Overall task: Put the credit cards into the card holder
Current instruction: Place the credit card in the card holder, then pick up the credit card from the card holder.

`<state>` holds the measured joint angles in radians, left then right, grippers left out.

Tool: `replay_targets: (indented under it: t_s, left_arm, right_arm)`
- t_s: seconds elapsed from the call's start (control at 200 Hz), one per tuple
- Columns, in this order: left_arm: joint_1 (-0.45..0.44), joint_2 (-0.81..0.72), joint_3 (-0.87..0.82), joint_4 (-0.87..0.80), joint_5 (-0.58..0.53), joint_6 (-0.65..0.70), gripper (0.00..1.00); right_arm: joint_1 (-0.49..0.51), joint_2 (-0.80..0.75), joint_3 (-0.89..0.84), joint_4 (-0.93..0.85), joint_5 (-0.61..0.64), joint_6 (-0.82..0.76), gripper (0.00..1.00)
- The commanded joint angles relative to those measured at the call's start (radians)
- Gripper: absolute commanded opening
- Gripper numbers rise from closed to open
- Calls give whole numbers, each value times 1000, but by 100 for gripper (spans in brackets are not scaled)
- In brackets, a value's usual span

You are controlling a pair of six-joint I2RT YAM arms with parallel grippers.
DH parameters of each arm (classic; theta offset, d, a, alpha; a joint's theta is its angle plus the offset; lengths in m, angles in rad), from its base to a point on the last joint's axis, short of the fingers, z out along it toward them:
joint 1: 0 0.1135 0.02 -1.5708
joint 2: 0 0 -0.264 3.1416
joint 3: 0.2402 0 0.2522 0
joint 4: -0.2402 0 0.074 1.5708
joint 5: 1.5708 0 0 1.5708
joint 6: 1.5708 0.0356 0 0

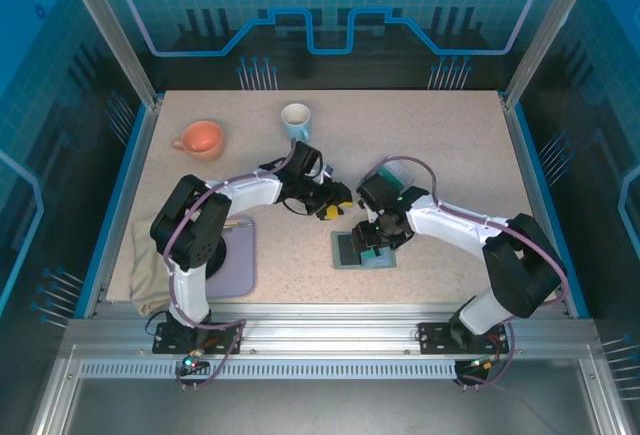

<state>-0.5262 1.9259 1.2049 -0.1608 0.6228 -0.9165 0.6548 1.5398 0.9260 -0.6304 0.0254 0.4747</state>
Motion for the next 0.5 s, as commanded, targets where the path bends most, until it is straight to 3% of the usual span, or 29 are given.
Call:
replay_targets:
  t_s: [0.0,0.14,0.28,0.4,0.495]
  left_arm:
    - [-3,10,20,-63,22,44,45]
    - [-2,-5,5,-71,3,49,45]
    - [-13,-28,-21,-30,5,45,34]
    - [-33,-31,-10,-71,-9,57,17]
    - [-58,-73,-33,-75,-39,40,15]
  right_arm:
    - [13,4,-8,23,30,-28,65]
    - [10,14,-5,-3,29,0,66]
    - [-33,-1,-63,36,-84,94,62]
    - [-48,-27,-121,97,-121,130,60]
    - [-66,-31,-131,116,-141,116,60]
